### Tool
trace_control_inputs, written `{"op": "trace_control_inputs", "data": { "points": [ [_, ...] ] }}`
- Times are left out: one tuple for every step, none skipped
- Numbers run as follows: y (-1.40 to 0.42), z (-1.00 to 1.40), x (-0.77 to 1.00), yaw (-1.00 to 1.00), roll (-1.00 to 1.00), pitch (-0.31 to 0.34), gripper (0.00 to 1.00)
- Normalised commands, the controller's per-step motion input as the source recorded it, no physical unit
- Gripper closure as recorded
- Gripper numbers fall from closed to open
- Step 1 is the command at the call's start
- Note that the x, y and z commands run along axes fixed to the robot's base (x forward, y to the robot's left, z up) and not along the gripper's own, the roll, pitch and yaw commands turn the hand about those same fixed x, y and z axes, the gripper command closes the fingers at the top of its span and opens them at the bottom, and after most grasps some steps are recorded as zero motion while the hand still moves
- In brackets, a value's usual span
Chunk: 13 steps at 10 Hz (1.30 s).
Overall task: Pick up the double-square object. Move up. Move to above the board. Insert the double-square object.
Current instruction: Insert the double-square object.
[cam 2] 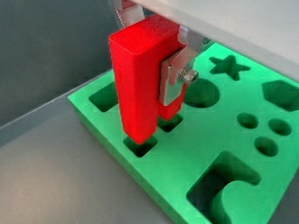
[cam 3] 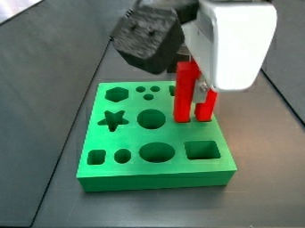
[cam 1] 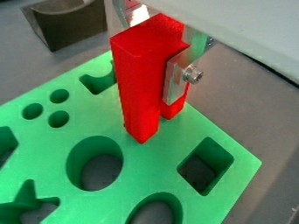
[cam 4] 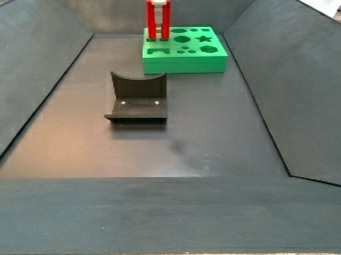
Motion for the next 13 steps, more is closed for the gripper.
{"op": "trace_control_inputs", "data": {
  "points": [
    [-0.07,-0.29,0.11,-0.02,0.08,0.000,1.00],
    [-0.04,-0.33,0.00,-0.03,0.15,0.023,1.00],
    [0.00,-0.31,0.00,-0.04,0.23,0.074,1.00],
    [0.00,-0.33,-0.06,0.00,0.23,0.059,1.00],
    [0.00,-0.35,0.00,0.00,0.21,0.037,1.00],
    [0.00,-0.35,0.00,0.00,0.20,0.019,1.00],
    [0.00,-0.33,0.01,0.00,0.16,0.009,1.00],
    [0.00,-0.31,0.09,0.00,0.14,0.007,1.00],
    [0.00,-0.30,0.23,0.00,0.12,0.021,1.00],
    [0.00,-0.31,0.27,0.00,0.13,0.034,1.00],
    [0.00,-0.32,0.25,0.00,0.14,0.049,1.00],
    [0.00,-0.33,0.18,0.00,0.14,0.051,1.00],
    [0.00,-0.37,0.11,0.00,0.15,0.041,1.00]
  ]
}}
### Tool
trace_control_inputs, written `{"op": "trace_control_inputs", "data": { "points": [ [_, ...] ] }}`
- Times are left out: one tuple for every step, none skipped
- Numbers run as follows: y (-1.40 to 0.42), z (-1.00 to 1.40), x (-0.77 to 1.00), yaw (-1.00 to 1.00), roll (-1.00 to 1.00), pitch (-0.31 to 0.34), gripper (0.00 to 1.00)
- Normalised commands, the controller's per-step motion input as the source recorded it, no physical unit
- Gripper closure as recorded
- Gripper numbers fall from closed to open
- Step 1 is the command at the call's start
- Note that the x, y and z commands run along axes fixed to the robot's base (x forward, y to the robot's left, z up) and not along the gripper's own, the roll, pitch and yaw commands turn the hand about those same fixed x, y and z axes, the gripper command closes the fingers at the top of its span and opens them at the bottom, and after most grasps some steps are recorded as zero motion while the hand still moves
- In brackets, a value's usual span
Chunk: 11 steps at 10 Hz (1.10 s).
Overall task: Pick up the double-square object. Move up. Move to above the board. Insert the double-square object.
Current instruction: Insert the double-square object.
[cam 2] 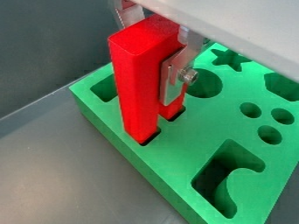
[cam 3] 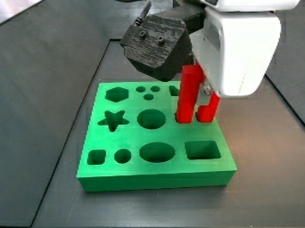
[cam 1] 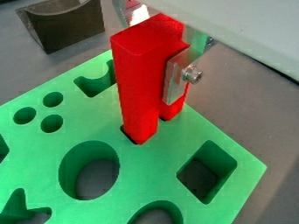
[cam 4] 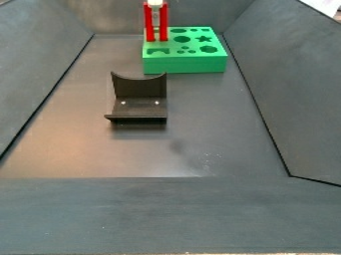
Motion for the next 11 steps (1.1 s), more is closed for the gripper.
{"op": "trace_control_inputs", "data": {
  "points": [
    [0.10,-0.40,0.00,0.01,0.22,0.054,1.00],
    [0.17,-0.39,0.00,0.03,0.23,0.066,1.00],
    [0.21,-0.37,0.00,0.05,0.21,0.070,1.00],
    [0.13,-0.35,0.00,0.05,0.19,0.061,1.00],
    [0.00,-0.47,0.00,0.08,0.23,0.000,1.00],
    [0.00,-0.59,0.00,0.08,0.28,0.000,1.00],
    [-0.03,-0.71,0.00,0.09,0.29,-0.026,1.00],
    [0.00,-0.08,-0.09,0.00,0.07,-0.044,1.00],
    [0.00,0.00,-0.03,0.00,-0.01,-0.081,1.00],
    [0.00,0.00,0.00,0.00,0.00,-0.004,1.00],
    [0.00,0.00,0.00,0.00,0.00,0.000,1.00]
  ]
}}
